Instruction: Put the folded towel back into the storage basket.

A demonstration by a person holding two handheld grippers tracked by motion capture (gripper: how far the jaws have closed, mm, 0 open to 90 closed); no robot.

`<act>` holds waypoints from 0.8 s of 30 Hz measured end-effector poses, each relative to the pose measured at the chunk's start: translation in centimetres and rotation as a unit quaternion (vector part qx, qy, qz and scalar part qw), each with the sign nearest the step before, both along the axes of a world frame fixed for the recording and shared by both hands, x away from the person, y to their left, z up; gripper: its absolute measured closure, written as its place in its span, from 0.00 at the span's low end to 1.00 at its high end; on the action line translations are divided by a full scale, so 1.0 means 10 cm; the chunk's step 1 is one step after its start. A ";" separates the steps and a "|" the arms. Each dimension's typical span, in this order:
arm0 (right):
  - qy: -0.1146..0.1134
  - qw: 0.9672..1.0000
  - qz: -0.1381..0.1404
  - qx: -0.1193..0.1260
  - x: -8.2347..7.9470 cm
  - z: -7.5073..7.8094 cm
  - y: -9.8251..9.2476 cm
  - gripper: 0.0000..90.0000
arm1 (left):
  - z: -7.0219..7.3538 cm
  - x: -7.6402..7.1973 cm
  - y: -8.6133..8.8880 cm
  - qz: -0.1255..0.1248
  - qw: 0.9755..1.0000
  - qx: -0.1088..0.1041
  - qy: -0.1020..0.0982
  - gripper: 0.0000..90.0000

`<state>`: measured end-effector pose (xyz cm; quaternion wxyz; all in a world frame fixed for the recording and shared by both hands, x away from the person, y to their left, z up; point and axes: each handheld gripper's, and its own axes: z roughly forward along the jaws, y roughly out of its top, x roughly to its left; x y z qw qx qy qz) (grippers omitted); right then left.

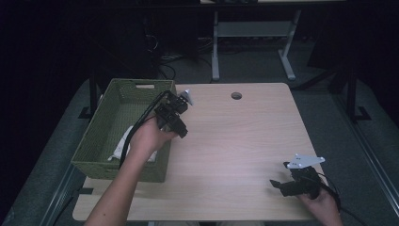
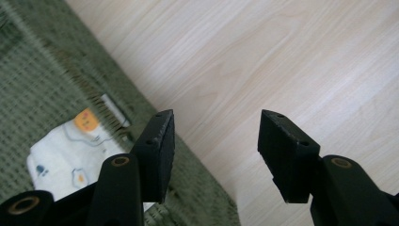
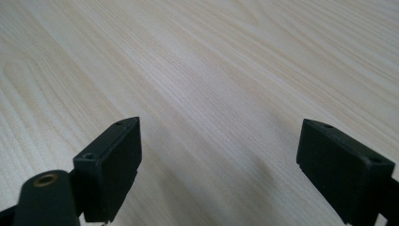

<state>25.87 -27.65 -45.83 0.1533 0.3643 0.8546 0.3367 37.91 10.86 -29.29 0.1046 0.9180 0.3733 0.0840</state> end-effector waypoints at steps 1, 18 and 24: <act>0.000 1.000 0.000 0.000 0.00 0.00 0.00 0.16 | -0.01 0.00 -0.03 -0.003 1.000 0.001 0.002 0.51; -0.001 1.000 -0.002 -0.001 -0.01 0.01 -0.02 0.16 | -0.27 -0.09 -0.45 -0.036 0.999 0.005 0.012 0.50; -0.001 1.000 -0.004 -0.002 -0.01 0.01 -0.02 0.16 | -0.35 -0.12 -0.56 -0.050 0.999 0.006 0.018 0.50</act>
